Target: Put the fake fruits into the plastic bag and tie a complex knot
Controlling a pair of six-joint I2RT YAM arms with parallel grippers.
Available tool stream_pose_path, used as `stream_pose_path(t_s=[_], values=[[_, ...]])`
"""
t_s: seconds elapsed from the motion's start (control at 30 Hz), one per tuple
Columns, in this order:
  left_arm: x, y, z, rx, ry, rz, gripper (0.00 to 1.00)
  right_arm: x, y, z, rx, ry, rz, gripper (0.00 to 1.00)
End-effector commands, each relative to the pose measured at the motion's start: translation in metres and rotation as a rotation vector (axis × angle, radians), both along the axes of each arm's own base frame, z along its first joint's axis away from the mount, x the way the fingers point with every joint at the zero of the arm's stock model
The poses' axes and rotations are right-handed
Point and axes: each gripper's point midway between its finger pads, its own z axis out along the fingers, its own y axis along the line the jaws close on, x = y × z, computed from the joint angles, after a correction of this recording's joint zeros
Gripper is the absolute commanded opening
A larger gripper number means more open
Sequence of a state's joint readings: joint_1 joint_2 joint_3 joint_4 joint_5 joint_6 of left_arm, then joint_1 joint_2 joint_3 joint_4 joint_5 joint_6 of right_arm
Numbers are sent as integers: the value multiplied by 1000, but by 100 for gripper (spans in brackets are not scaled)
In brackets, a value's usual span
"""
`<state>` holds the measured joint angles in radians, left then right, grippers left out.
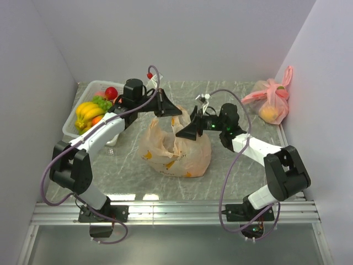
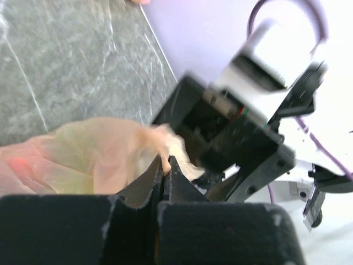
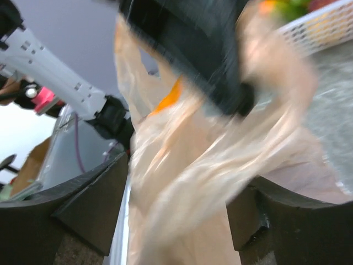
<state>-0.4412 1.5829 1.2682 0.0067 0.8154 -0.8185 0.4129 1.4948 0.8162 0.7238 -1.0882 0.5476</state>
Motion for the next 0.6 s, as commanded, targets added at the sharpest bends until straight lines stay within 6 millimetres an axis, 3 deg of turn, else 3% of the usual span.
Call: stream_pose_path(t_s=[0.0, 0.2, 0.33, 0.53, 0.57], values=[[13, 1, 26, -57, -84, 6, 0, -21, 5, 13, 49, -53, 55, 73], [16, 2, 27, -75, -85, 22, 0, -26, 11, -5, 61, 16, 69, 71], [17, 1, 32, -90, -93, 30, 0, -21, 15, -17, 40, 18, 49, 63], [27, 6, 51, -113, -151, 50, 0, -24, 17, -46, 2, 95, 73, 29], [30, 8, 53, -112, -161, 58, 0, -27, 16, -51, -15, 120, 79, 28]])
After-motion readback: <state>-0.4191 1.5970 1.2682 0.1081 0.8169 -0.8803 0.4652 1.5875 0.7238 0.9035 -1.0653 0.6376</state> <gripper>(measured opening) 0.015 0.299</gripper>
